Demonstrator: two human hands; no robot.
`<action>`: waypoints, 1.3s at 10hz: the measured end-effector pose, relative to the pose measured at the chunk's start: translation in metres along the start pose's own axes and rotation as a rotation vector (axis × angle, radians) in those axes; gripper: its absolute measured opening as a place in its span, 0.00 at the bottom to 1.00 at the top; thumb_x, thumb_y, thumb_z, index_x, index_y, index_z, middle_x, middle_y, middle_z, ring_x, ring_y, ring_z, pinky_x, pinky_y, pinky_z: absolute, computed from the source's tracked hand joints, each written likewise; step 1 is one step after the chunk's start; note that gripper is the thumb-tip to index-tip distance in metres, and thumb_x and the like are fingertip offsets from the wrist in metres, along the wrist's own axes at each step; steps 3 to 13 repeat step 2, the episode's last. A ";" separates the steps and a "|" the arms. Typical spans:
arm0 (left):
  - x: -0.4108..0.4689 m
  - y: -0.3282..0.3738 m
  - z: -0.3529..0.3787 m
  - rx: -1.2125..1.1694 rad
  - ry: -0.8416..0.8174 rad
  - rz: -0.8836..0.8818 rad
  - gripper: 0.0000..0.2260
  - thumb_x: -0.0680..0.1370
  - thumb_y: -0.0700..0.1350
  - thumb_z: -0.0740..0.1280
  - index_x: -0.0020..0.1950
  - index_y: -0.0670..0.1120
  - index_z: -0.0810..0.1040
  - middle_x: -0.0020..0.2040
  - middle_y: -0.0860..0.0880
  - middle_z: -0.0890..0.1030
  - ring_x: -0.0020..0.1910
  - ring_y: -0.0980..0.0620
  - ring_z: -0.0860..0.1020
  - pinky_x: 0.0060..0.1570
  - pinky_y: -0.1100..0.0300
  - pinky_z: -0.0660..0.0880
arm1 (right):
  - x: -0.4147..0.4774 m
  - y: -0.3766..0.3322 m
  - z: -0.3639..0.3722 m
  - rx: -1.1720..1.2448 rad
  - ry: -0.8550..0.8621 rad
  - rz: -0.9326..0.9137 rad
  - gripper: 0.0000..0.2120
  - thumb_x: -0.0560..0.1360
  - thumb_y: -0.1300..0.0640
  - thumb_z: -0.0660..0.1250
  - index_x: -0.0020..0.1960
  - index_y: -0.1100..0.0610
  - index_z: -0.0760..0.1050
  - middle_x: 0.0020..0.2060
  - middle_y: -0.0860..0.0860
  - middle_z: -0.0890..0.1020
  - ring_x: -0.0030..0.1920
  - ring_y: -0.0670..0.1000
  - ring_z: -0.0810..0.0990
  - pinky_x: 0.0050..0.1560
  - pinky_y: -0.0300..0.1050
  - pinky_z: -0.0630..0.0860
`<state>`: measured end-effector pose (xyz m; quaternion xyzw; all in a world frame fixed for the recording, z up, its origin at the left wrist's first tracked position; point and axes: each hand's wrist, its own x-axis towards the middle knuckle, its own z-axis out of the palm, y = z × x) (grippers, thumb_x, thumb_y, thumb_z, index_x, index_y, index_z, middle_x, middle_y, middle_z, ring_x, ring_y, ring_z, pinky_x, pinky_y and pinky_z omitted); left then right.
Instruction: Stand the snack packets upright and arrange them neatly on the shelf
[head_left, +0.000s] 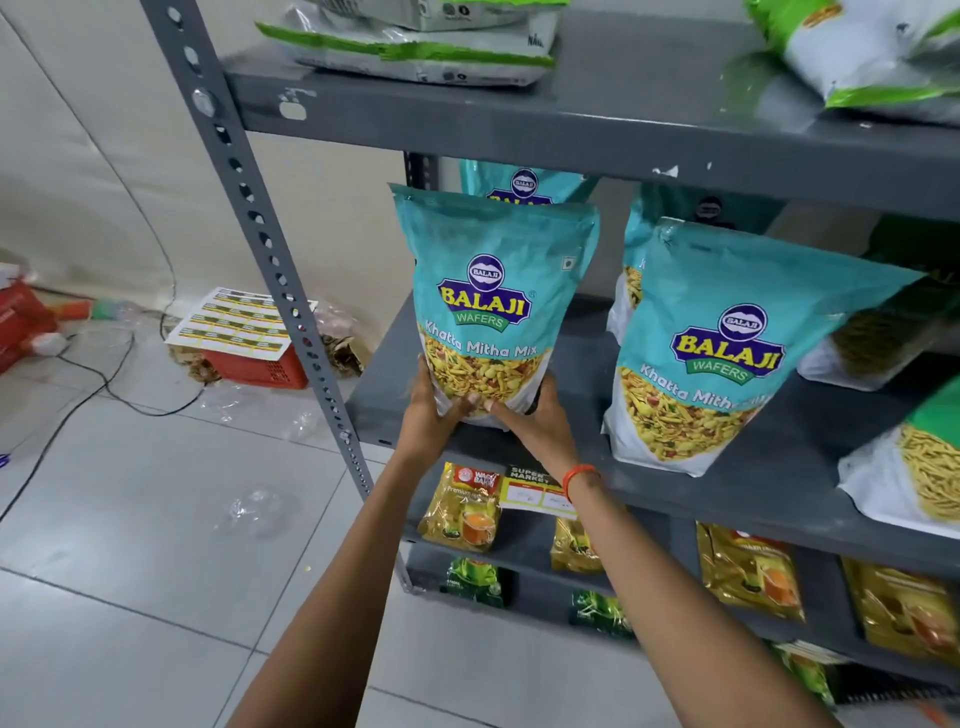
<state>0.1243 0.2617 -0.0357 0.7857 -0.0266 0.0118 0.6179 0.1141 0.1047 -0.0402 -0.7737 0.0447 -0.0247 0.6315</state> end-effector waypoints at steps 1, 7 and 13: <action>-0.003 0.006 0.001 0.096 -0.016 -0.012 0.32 0.75 0.46 0.68 0.73 0.43 0.54 0.68 0.45 0.70 0.67 0.46 0.70 0.60 0.57 0.68 | -0.006 0.001 -0.004 -0.062 -0.036 0.010 0.32 0.67 0.53 0.75 0.65 0.50 0.63 0.58 0.45 0.74 0.56 0.44 0.73 0.46 0.28 0.71; -0.011 0.016 0.012 0.360 0.036 -0.109 0.28 0.77 0.44 0.64 0.71 0.37 0.55 0.71 0.36 0.65 0.68 0.38 0.67 0.64 0.49 0.67 | 0.000 -0.001 -0.017 -0.176 -0.083 0.170 0.27 0.66 0.51 0.74 0.60 0.55 0.68 0.57 0.52 0.79 0.51 0.51 0.78 0.48 0.45 0.76; -0.011 0.016 0.012 0.360 0.036 -0.109 0.28 0.77 0.44 0.64 0.71 0.37 0.55 0.71 0.36 0.65 0.68 0.38 0.67 0.64 0.49 0.67 | 0.000 -0.001 -0.017 -0.176 -0.083 0.170 0.27 0.66 0.51 0.74 0.60 0.55 0.68 0.57 0.52 0.79 0.51 0.51 0.78 0.48 0.45 0.76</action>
